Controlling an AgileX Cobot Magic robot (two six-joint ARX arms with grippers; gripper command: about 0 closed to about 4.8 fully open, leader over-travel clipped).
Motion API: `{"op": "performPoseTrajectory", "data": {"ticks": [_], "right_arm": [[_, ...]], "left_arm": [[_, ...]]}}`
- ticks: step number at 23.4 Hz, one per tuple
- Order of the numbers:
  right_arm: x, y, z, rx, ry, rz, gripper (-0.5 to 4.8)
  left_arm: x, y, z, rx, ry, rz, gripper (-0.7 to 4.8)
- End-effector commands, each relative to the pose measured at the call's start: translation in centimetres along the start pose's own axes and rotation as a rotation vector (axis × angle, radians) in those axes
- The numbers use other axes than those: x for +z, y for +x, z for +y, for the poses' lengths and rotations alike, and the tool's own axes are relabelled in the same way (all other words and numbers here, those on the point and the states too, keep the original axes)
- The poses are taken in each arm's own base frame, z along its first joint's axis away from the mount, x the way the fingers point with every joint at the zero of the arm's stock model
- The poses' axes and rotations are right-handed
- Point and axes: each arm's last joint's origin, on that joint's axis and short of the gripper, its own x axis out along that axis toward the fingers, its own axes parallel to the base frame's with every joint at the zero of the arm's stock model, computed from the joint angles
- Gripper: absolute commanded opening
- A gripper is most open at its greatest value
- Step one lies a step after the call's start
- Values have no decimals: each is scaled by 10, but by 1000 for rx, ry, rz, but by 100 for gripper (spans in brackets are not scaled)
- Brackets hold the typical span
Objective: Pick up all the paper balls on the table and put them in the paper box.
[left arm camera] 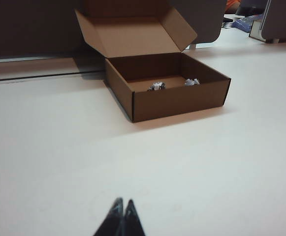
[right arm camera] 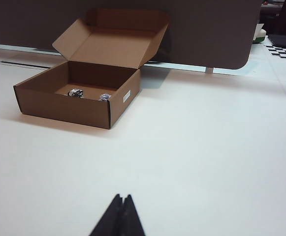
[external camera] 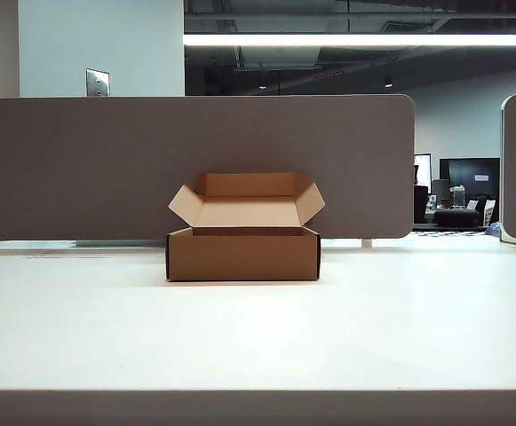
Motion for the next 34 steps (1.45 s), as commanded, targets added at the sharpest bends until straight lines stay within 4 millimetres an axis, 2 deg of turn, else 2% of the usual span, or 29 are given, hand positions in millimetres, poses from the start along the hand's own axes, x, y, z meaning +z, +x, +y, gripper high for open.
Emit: {"op": "performPoseTrajectory", "data": {"ticks": [1,5,10,17,34], "right_arm": [[-4,3,1,-1,7,-50,-1],[-15,4,2,24,-44,24,-1],[-15,4,2,25,-57,25,-1],[-15,4,2,26,-57,26,-1],[-15,4,2,26,-57,25,-1]], "left_arm": [[-2,1,0,-1,-9,-12,-5],[0,1,1,-10,4,-30,-6],[1,1,5,30,7,-43,-5],[-3,0,11,229,23,2,-3],[-5,0,11,231,24,16,-3]]}}
